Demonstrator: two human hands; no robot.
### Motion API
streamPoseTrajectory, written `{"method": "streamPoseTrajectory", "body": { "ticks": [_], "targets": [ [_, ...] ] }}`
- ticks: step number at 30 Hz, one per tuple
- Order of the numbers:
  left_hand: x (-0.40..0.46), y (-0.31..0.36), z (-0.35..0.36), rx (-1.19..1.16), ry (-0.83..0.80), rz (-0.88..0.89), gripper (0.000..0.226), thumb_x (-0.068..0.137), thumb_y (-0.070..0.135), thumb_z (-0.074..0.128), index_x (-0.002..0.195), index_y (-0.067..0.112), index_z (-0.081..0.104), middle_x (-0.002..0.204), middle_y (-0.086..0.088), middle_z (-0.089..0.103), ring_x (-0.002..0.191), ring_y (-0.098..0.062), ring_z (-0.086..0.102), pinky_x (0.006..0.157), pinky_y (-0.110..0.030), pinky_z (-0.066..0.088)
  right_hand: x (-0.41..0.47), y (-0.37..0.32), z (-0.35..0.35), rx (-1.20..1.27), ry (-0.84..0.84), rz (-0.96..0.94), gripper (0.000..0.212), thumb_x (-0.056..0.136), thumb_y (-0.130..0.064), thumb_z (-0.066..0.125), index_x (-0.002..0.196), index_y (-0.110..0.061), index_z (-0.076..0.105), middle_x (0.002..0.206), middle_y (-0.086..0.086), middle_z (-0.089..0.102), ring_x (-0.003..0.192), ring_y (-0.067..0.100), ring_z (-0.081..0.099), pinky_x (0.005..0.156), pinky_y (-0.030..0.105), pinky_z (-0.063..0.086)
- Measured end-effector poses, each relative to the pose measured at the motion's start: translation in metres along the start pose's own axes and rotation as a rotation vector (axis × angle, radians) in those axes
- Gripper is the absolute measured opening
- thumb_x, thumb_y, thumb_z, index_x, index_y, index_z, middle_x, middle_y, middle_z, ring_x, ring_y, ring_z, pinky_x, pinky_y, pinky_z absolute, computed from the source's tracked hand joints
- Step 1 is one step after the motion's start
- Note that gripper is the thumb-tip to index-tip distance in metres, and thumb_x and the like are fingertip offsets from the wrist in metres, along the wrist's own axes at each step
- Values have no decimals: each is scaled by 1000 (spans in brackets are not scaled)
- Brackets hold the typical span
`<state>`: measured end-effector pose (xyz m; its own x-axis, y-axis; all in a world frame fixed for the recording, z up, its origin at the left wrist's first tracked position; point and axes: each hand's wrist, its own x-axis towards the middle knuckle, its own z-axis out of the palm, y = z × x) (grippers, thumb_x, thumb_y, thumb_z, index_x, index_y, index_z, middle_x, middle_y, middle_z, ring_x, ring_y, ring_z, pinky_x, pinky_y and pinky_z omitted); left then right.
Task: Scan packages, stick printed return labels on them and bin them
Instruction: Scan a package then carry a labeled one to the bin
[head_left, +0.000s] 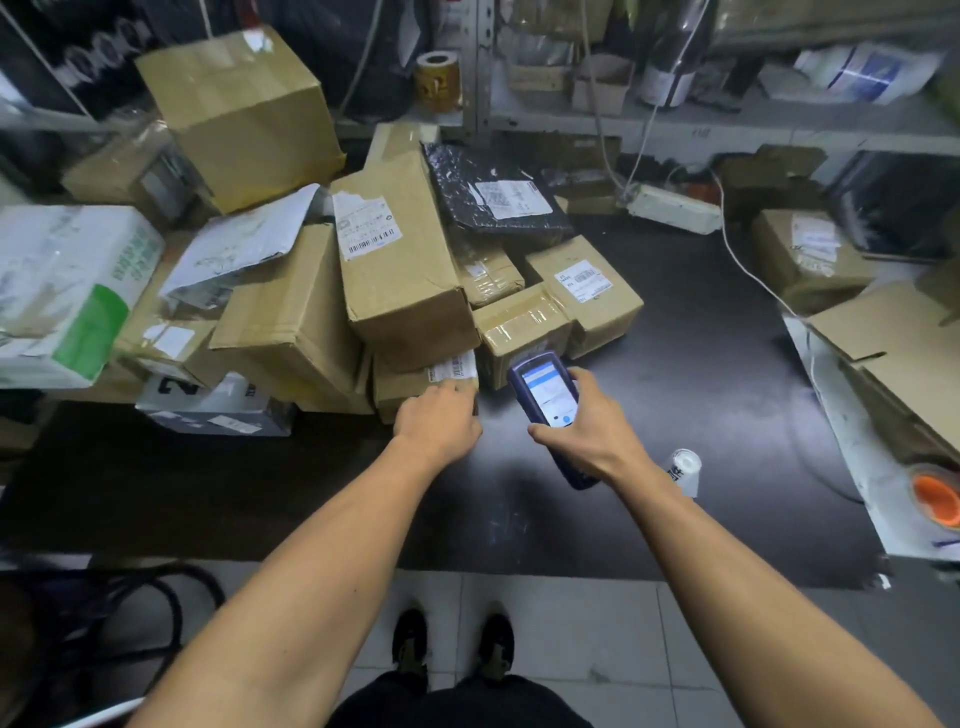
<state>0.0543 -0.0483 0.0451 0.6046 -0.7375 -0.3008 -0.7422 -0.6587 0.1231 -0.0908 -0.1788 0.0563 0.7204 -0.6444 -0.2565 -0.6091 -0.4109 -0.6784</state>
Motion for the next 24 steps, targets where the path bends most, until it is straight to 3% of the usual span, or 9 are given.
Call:
{"method": "streamPoseTrajectory", "body": {
  "ticks": [7, 12, 19, 21, 24],
  "targets": [
    [-16, -9, -12, -10, 85, -29, 39, 97, 32, 46, 133, 17, 50, 133, -8, 54, 121, -30, 54, 92, -42, 46, 4, -14, -5, -20, -74, 26, 72, 84, -39, 66, 140, -17, 26, 120, 11, 56, 99, 30, 57, 79, 36, 47],
    [-34, -19, -20, -28, 272, -35, 31, 99, 32, 42, 125, 19, 54, 123, -4, 61, 110, -31, 61, 80, -39, 46, 6, -27, -9, -89, -144, -21, 96, 74, -40, 79, 146, -16, 18, 122, 8, 51, 108, 30, 54, 84, 35, 45],
    [-46, -39, -56, -222, 659, -74, 20, 97, 26, 49, 106, 16, 65, 100, -4, 70, 90, -31, 66, 64, -33, 41, 10, -48, -19, -161, -76, -50, 76, 73, -29, 78, 128, -10, 30, 120, 13, 55, 104, 28, 56, 79, 36, 49],
    [-42, -43, -71, -287, 715, -143, 23, 96, 27, 51, 112, 14, 63, 108, -7, 65, 98, -28, 61, 70, -33, 41, 10, -56, -26, -164, -28, -75, 71, 75, -28, 77, 126, -9, 32, 119, 13, 55, 103, 29, 56, 82, 39, 49],
    [-28, -51, -93, -407, 575, -312, 44, 95, 38, 54, 135, 23, 47, 132, -6, 45, 122, -26, 45, 94, -41, 45, 11, -69, -34, -142, 19, -107, 61, 75, -26, 76, 116, -17, 33, 115, 10, 56, 99, 27, 57, 80, 38, 48]
  ]
}}
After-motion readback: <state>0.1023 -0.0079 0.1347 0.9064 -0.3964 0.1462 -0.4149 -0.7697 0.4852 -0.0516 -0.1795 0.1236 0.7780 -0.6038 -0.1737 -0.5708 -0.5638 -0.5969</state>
